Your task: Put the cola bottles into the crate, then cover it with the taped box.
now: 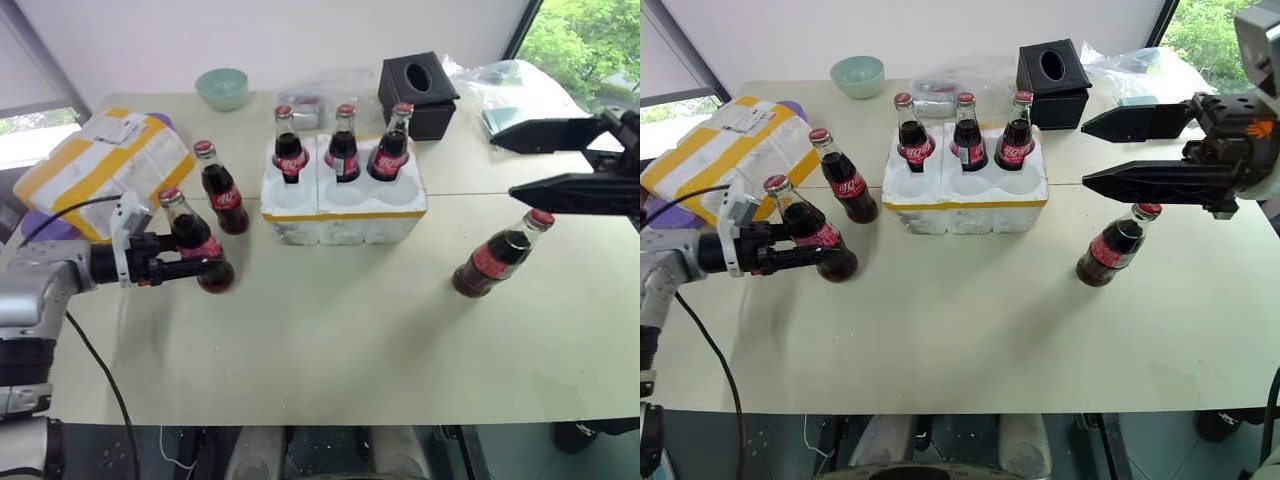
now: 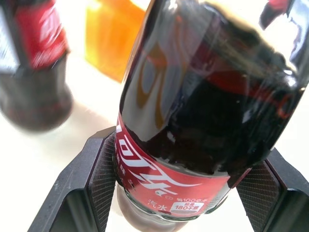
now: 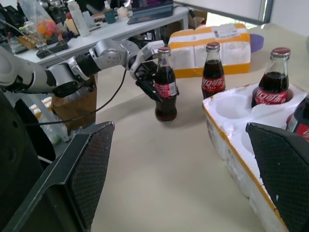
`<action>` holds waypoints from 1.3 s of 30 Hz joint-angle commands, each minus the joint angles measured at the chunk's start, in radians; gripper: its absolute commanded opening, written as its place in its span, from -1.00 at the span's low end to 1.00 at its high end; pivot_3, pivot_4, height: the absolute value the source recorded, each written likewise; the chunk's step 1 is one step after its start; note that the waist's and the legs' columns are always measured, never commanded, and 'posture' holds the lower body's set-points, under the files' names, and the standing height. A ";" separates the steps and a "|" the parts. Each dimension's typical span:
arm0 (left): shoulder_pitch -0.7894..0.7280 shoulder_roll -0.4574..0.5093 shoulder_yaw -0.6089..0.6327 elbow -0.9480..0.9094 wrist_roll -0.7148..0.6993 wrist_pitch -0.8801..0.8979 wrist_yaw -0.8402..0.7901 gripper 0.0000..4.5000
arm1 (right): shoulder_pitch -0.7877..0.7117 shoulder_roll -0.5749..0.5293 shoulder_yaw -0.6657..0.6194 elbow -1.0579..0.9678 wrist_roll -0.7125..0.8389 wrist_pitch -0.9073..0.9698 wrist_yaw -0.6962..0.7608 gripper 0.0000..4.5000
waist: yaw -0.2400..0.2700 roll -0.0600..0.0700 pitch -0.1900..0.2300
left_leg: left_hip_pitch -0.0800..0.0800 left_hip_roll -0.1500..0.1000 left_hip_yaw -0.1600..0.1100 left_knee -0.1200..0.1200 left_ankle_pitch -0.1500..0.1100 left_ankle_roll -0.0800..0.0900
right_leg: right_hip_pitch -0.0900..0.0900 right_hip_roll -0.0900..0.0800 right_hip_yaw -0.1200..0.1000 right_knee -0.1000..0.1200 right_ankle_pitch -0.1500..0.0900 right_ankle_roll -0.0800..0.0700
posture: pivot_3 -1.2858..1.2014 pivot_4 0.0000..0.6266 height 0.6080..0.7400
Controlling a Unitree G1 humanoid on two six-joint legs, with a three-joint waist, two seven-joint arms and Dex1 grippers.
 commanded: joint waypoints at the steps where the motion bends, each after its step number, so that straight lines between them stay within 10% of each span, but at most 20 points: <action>1: -0.156 0.043 0.003 -0.041 -0.076 0.054 -0.069 0.26 | 0.000 0.004 -0.041 -0.021 0.009 -0.022 -0.014 1.00 | 0.004 -0.001 0.000 | -0.001 0.000 0.000 0.000 0.000 -0.001 | 0.000 0.000 0.000 0.000 0.001 0.001 | 0.03 -0.52 0.99; 14: -0.628 -0.182 -0.259 0.029 0.021 0.181 0.023 0.26 | 0.082 0.038 -0.088 -0.084 -0.012 -0.048 -0.138 1.00 | 0.002 -0.001 0.001 | -0.008 -0.001 -0.001 0.010 0.001 -0.001 | -0.003 0.001 0.000 0.002 0.003 0.004 | 0.03 -0.52 0.99; 23: -0.721 -0.391 -0.242 -0.005 0.078 0.319 0.374 0.26 | 0.158 0.059 -0.154 -0.144 0.036 -0.036 -0.218 1.00 | -0.004 -0.002 0.001 | -0.012 -0.002 -0.001 0.015 0.001 0.000 | -0.004 0.001 0.002 0.001 0.006 0.009 | 0.03 -0.52 0.99; 39: -0.831 -0.616 -0.280 0.276 0.185 0.128 0.528 0.26 | 0.184 0.078 -0.132 -0.146 0.018 -0.084 -0.262 1.00 | -0.001 -0.002 0.001 | -0.013 -0.002 -0.001 0.015 0.001 0.000 | -0.004 0.000 0.003 0.001 0.006 0.009 | 0.03 -0.52 0.99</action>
